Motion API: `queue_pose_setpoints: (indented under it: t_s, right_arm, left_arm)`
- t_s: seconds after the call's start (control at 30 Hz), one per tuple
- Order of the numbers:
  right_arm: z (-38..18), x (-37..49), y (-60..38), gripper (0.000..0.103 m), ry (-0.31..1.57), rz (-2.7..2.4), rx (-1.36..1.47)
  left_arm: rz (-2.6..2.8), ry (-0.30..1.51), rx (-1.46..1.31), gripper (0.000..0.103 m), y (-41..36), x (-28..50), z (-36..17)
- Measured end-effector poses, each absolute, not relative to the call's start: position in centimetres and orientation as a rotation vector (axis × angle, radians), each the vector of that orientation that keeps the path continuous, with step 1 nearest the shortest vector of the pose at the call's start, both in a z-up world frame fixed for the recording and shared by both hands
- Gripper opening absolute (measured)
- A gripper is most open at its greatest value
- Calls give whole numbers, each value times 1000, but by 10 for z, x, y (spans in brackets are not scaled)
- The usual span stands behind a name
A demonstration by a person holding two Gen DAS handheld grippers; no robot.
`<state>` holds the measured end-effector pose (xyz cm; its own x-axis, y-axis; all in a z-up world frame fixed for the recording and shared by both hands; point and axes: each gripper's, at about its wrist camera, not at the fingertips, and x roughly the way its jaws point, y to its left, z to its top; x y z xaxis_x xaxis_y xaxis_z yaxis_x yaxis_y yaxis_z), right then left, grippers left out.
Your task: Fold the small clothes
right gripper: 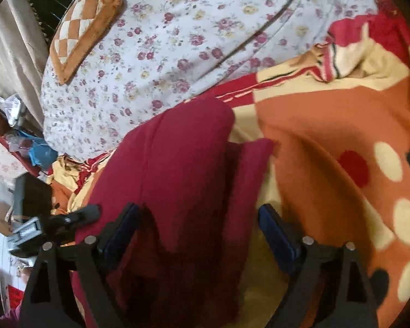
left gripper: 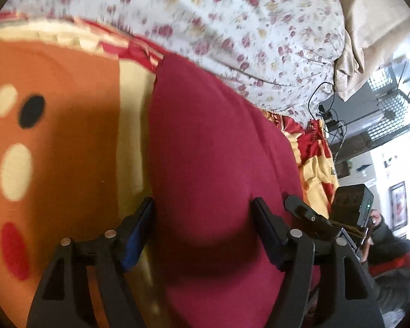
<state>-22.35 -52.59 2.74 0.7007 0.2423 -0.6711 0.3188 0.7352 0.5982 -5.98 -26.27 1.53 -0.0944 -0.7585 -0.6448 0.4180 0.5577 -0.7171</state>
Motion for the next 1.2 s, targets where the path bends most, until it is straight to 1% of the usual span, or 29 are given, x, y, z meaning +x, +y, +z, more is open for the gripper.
queue_pose_setpoints:
  t_s: [0.07,0.1,0.17,0.2,0.23,0.27,0.33,0.4,0.47,0.6,0.67,0.7,0.73,0.77,0.8,0.83,0.87,0.93,1.1,1.17,1.2]
  right_arm:
    - [26,-216,-521,84,820,-2,758]
    - [26,-213,-518,76,832,-1,731]
    - [28,-210,-510,68,835,-11,681]
    - [31,-210,-508,60,828,-10,679]
    - [34,-210,-507,51,821,-9,678]
    - [41,-212,-506,48,805,-8,672]
    - [52,-213,-502,42,790,-1,664]
    - [67,-214,-495,39,775,24,676]
    - [80,-216,-486,39,762,77,712]
    - [94,-216,-455,39,788,148,759]
    - [92,-213,-431,40,816,193,756]
    - [87,-210,-421,42,836,203,746]
    - [77,-205,-407,49,875,203,732]
    - [67,-200,-398,54,917,186,713]
    - [60,-199,-393,62,947,159,684]
    - [53,-197,-387,68,980,116,631]
    - [52,-199,-383,70,980,109,610]
    - [60,-208,-381,70,972,83,581]
    - [106,-237,-371,70,923,42,418]
    - [120,-245,-367,66,903,68,382]
    - [126,-249,-362,58,892,83,363]
  left_arm:
    - [-1026,1335,-354,62,-264,-60,12]
    - [-1028,1328,-347,62,-264,-61,13]
    - [-1026,1312,-318,54,-265,-63,16]
    - [-1028,1304,-308,52,-264,-65,18]
    - [-1030,1298,-302,47,-263,-66,20]
    - [-1033,1290,-295,42,-261,-68,25]
    - [-1042,1270,-280,38,-255,-71,36]
    - [-1054,1246,-261,36,-246,-77,51]
    - [-1049,1232,-260,35,-230,-81,66]
    - [-1001,1269,-252,35,-182,-86,86]
    - [-955,1283,-225,36,-162,-88,86]
    - [-921,1294,-218,36,-152,-88,81]
    - [-884,1309,-208,37,-144,-89,73]
    - [-838,1331,-197,41,-138,-88,62]
    - [-788,1361,-189,45,-133,-89,47]
    - [-762,1365,-193,56,-129,-90,38]
    - [-757,1341,-213,61,-125,-92,36]
    - [-741,1295,-202,62,-122,-99,41]
    - [-631,1133,-69,62,-123,-117,67]
    - [-619,1071,-22,62,-124,-126,77]
    - [-613,1057,-4,62,-124,-127,82]
